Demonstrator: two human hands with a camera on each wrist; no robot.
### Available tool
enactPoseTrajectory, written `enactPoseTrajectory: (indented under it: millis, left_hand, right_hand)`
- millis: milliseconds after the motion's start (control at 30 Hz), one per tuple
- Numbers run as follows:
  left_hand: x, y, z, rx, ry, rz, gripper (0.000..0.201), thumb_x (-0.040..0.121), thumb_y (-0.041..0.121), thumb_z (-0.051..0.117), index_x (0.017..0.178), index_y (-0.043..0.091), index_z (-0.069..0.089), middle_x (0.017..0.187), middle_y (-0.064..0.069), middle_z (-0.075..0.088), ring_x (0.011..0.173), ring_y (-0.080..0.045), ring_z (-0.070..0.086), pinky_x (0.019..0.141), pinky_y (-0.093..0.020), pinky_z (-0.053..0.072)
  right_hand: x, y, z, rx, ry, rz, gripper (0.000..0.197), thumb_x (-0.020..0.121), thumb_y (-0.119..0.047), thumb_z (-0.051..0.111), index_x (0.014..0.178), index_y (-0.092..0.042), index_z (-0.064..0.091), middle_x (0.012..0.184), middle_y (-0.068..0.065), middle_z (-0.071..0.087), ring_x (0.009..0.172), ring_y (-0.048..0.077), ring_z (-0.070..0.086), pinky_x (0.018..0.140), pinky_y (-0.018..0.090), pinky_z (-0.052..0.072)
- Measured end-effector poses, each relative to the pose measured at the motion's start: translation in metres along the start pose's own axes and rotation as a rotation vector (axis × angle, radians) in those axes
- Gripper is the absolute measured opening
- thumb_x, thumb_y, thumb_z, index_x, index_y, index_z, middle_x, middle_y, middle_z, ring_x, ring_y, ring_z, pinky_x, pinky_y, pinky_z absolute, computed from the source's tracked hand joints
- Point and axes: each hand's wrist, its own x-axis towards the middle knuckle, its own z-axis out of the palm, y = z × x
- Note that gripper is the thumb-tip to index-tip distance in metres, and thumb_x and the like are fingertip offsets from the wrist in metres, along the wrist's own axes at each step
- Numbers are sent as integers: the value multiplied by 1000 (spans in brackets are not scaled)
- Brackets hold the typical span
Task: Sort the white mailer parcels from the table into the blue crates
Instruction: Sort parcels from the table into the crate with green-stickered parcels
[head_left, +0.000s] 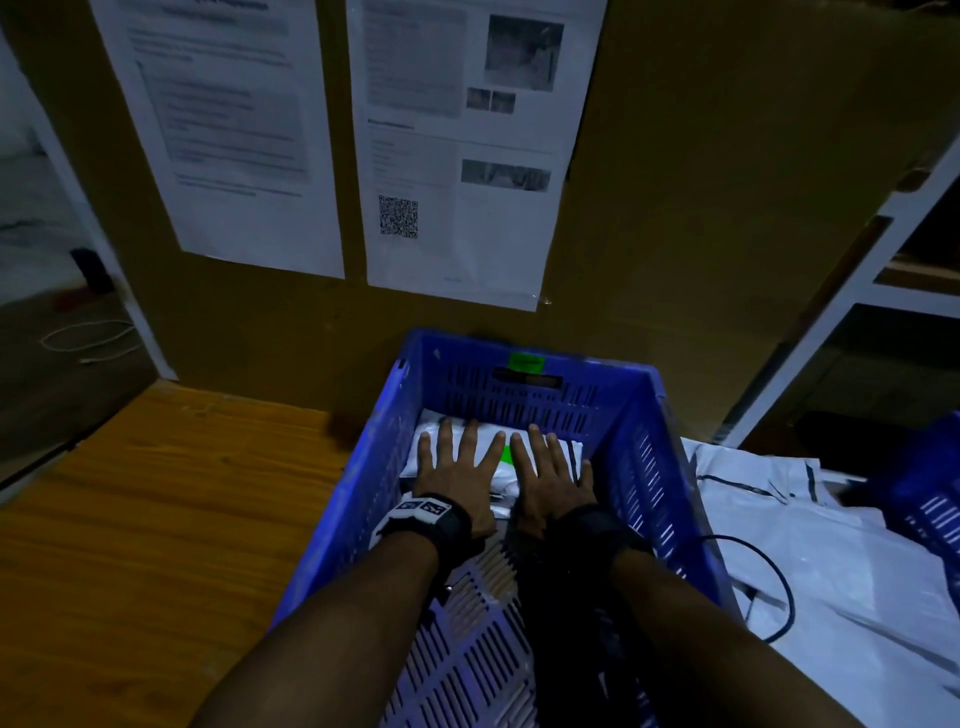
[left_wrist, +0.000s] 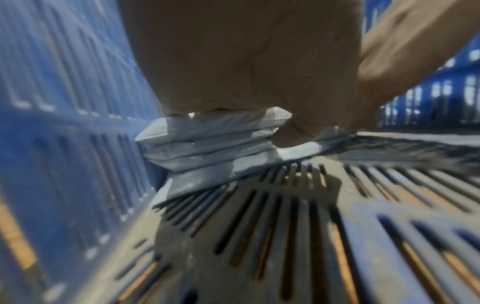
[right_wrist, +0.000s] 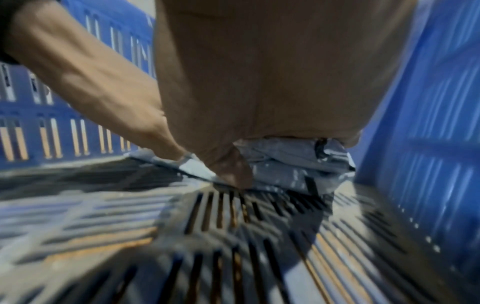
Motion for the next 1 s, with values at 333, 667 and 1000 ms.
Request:
enactPoseTrajectory:
  millis: [333,667,1000]
  left_hand:
    - [-4,4,-2,-55,-59,-36,110,78,42,60,154,37,-19,163,-3,-25,145,-45,-26,114,-63,-12]
    - [-5,1,-5,-41,-97,-21,111,80,43,61,153,38,-21,163,-3,-25,146,-45,-24,115,-63,-10]
    - [-11,-3,-17,-24,-38,14,121,80,54,69,151,36,-27,162,-1,-28,144,-45,-27,113,-68,-13]
  right_hand:
    - [6,3,3,-5,-48,1,107,86,-45,64,152,-33,-20,158,-5,-32,148,23,-24,116,64,-4]
    - [5,2,5,7,-28,-4,100,89,-42,60,153,-34,-17,159,-4,-29,148,23,-22,115,65,-2]
    - [-7,-7,-19,6,-74,32,104,89,-43,62,153,-33,-19,160,-3,-28,148,28,-22,113,69,-2]
